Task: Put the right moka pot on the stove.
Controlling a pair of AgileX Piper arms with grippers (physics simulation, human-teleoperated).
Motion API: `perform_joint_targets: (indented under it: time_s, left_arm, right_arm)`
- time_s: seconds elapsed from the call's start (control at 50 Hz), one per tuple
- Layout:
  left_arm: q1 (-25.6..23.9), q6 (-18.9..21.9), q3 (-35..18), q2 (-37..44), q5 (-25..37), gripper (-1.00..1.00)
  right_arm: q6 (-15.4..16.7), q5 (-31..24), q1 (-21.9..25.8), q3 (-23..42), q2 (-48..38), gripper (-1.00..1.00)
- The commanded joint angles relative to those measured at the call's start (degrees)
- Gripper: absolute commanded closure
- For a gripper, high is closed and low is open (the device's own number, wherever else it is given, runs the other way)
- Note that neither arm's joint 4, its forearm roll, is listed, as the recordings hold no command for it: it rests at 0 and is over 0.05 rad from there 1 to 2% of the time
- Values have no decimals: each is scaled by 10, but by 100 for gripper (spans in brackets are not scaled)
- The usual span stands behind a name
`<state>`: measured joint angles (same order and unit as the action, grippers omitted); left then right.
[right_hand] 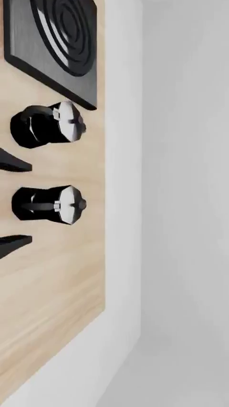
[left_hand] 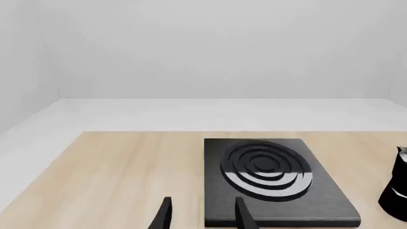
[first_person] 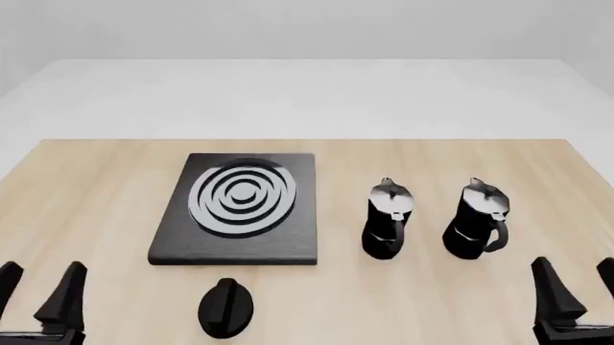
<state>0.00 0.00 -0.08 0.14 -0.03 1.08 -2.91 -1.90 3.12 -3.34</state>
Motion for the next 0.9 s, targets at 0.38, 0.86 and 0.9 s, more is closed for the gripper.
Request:
perform_joint_targets:
  time_s: [0.38, 0.86, 0.9]
  left_arm:
    - [0, 0, -2, 3, -1, -100]
    - [0, 0, -2, 3, -1, -100]
    - [0, 0, -2, 3, -1, -100]
  right_arm:
    - [-33, 52, 3, -31, 1, -100]
    - [27, 174, -19, -19, -179, -100]
    - [24, 199, -18, -22, -214, -100]
